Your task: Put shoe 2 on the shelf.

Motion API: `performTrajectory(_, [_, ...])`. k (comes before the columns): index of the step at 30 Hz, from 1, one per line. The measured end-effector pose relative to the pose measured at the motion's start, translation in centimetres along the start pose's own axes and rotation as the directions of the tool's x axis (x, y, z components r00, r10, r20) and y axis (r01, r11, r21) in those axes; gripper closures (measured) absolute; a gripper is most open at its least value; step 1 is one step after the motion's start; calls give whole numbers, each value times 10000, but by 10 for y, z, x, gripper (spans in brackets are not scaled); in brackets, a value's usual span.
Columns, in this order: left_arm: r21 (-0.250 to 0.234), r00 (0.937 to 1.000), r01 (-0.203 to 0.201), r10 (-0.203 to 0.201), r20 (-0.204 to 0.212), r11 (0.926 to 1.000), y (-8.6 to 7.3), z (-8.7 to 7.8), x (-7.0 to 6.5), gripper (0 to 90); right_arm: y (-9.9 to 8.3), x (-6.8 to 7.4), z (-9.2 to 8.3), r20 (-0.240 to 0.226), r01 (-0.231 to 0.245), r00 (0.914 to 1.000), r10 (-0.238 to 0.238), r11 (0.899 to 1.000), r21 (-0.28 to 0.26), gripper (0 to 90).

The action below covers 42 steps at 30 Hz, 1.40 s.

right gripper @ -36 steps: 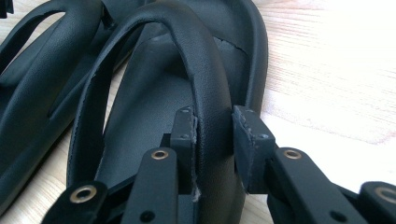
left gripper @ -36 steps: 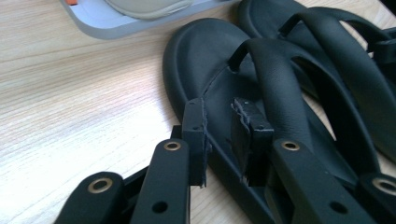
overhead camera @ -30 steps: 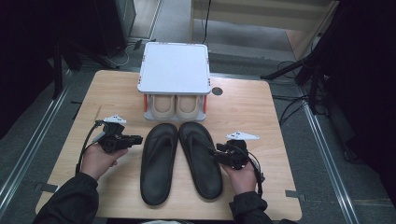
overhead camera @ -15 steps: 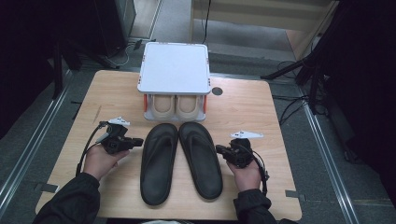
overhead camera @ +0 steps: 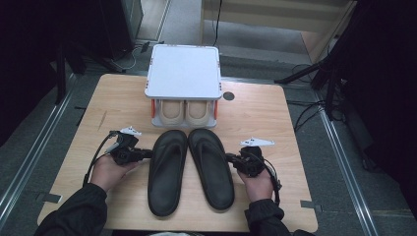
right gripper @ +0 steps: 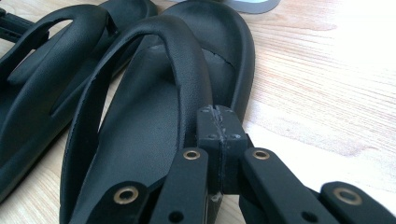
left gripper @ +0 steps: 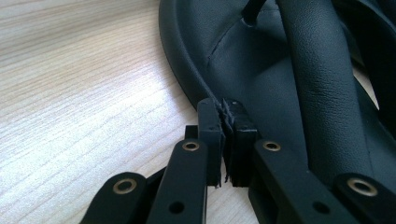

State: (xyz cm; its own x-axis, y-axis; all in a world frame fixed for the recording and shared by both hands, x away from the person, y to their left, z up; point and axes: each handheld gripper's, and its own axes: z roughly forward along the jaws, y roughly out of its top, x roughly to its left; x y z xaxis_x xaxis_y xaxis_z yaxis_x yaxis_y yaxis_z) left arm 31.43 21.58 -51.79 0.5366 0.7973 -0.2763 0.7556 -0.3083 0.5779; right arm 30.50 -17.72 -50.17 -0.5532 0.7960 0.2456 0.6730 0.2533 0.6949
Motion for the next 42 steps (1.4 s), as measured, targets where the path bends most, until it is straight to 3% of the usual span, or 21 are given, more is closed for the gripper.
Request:
performTrajectory(11, [86,9996,-259,258,61,9996,-1,3,-10,868,0,3,1,-103,98,9999,-98,9999,48,900])
performTrajectory(27, [204,9980,-232,220,600,9995,-3,7,-19,867,0,4,3,-202,15,9998,-13,10000,96,900])
performTrajectory(31, [245,9984,-173,160,539,9996,-2,6,-17,805,0,3,2,-161,-28,9999,28,10000,42,892])
performTrajectory(37, [-328,9992,-54,67,390,9994,1,-5,-13,742,3,5,-5,-412,-274,9988,257,9987,-436,859])
performTrajectory(42, [-605,9994,-67,87,329,9981,3,-12,-12,673,6,12,-12,-567,-220,9983,169,9956,-911,790])
